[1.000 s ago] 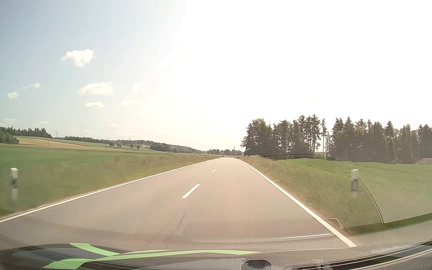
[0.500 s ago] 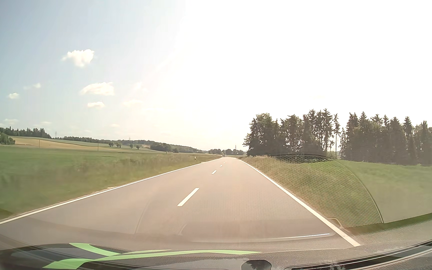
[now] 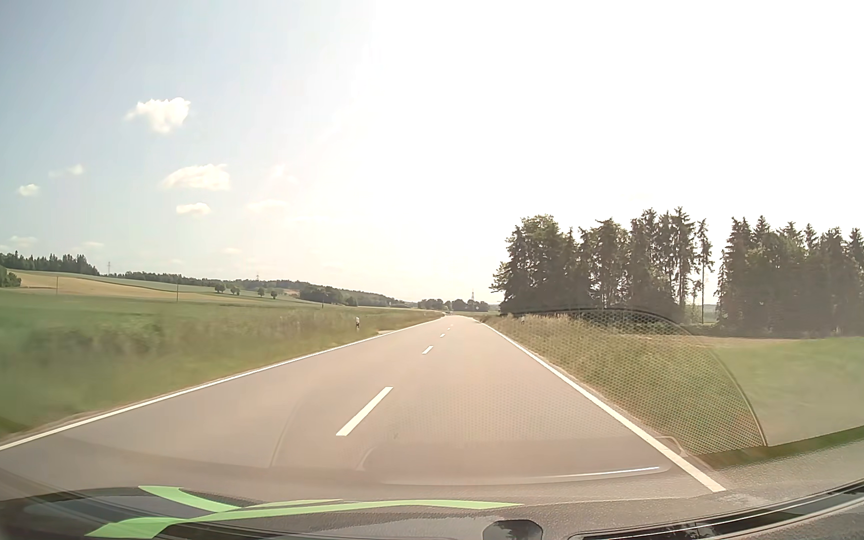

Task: Follow the waypoints while adhering to traffic rules and regulations

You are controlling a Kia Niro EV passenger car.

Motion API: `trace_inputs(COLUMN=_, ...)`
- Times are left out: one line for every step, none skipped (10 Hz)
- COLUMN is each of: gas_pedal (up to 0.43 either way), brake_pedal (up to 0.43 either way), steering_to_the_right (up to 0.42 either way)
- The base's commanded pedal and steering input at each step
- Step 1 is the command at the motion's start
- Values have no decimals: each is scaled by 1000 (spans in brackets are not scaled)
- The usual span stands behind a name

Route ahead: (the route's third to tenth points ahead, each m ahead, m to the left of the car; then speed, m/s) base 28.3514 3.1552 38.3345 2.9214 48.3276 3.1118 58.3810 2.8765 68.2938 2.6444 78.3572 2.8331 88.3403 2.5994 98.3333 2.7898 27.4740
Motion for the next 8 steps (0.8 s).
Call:
trace_inputs(gas_pedal=220, brake_pedal=0, steering_to_the_right=-2)
trace_inputs(gas_pedal=209, brake_pedal=0, steering_to_the_right=-2)
trace_inputs(gas_pedal=189, brake_pedal=0, steering_to_the_right=-1)
trace_inputs(gas_pedal=157, brake_pedal=0, steering_to_the_right=-2)
trace_inputs(gas_pedal=157, brake_pedal=0, steering_to_the_right=-2)
trace_inputs(gas_pedal=157, brake_pedal=0, steering_to_the_right=-2)
trace_inputs(gas_pedal=157, brake_pedal=0, steering_to_the_right=-2)
trace_inputs(gas_pedal=157, brake_pedal=0, steering_to_the_right=-2)
